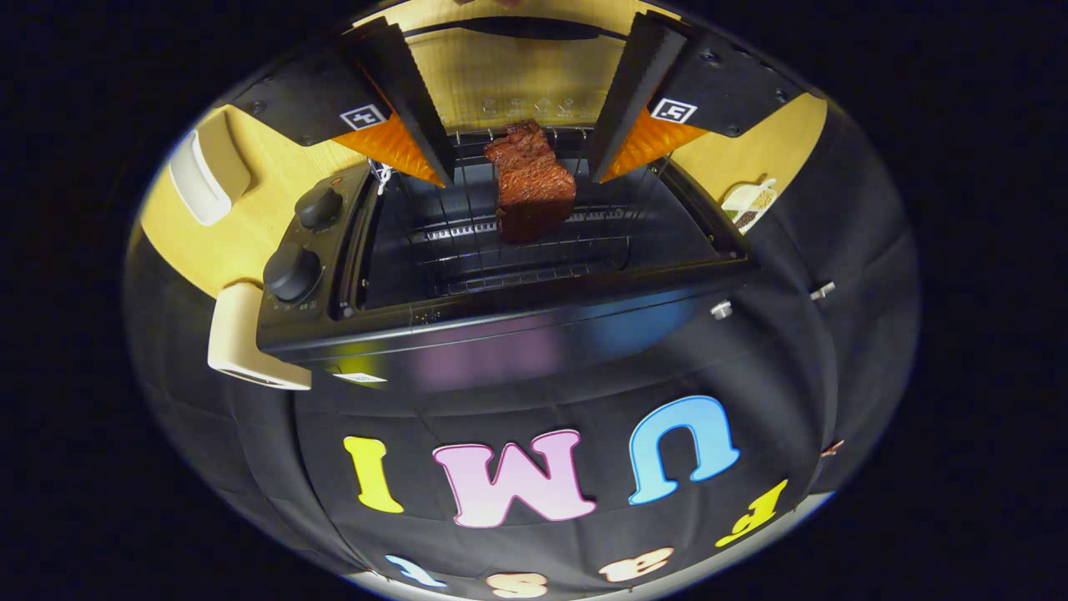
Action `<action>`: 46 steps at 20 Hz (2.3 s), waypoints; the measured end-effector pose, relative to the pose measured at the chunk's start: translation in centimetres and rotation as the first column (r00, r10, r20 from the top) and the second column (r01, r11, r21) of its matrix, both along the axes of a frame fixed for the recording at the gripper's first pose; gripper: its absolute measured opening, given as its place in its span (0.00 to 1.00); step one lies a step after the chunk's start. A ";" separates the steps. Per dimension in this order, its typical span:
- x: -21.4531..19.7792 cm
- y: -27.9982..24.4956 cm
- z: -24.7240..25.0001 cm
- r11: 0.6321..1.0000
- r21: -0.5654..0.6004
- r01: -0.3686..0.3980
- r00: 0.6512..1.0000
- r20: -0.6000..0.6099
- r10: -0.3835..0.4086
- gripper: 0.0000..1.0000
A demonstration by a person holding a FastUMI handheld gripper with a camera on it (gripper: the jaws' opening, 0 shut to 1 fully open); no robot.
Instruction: Open the toaster oven, put the food inside, and close the toaster oven door.
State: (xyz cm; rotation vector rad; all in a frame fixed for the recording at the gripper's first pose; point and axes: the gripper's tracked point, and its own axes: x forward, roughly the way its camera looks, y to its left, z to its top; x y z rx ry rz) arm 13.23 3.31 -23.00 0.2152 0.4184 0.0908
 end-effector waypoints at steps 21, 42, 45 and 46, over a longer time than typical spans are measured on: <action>-14.5 2.4 -4.7 0.959 -0.218 -0.183 0.931 -0.351 0.098 0.98; -14.1 2.2 -9.2 0.950 -0.210 -0.232 0.906 -0.403 0.132 0.98; -14.2 2.2 -7.5 0.947 -0.218 -0.235 0.919 -0.368 0.143 0.98; -14.5 2.2 -6.8 0.946 -0.223 -0.237 0.924 -0.351 0.149 0.98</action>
